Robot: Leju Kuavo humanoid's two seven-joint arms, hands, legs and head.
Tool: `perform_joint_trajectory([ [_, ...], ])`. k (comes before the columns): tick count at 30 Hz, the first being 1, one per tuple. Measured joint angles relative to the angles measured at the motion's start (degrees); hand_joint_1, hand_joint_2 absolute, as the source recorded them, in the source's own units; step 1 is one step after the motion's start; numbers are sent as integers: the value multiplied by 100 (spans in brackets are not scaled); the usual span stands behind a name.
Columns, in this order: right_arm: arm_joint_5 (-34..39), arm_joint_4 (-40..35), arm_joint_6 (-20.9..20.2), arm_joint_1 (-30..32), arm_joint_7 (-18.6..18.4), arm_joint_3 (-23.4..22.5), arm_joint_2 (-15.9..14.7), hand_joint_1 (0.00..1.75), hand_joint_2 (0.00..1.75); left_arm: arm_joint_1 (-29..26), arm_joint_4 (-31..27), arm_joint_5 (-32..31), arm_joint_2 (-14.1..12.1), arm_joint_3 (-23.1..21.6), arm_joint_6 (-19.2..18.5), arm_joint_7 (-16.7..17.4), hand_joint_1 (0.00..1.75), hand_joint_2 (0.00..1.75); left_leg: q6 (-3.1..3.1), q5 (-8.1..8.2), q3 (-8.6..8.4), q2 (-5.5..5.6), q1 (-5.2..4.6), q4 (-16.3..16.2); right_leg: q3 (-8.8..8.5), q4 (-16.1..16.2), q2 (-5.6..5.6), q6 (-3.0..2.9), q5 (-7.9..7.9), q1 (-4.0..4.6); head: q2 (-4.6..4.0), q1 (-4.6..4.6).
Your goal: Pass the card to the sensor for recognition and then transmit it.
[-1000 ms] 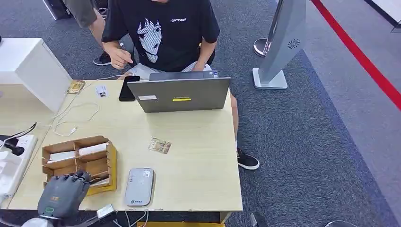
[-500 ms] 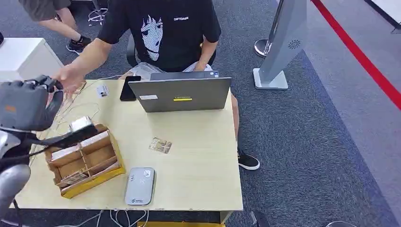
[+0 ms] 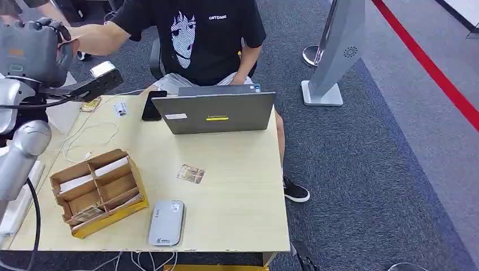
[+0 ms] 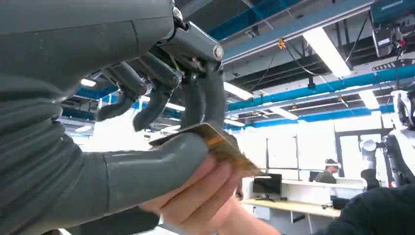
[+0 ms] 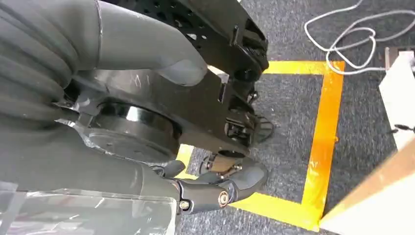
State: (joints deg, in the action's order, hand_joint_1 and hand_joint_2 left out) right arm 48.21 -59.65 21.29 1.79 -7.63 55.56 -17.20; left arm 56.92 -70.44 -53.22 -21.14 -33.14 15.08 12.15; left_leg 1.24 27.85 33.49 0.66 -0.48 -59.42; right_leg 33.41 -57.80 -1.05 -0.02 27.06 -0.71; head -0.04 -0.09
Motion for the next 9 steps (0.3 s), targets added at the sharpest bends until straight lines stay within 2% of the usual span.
perform_joint_trajectory([
  [9, -135, 188, -59, 69, -52, -273, 79, 0, 175, 2, 242, -77, 11, -61, 175, -11, 0, 175, 0, -1, 2, -1, 1, 1, 0, -1, 1, 0, 0, 0, 0, -2],
])
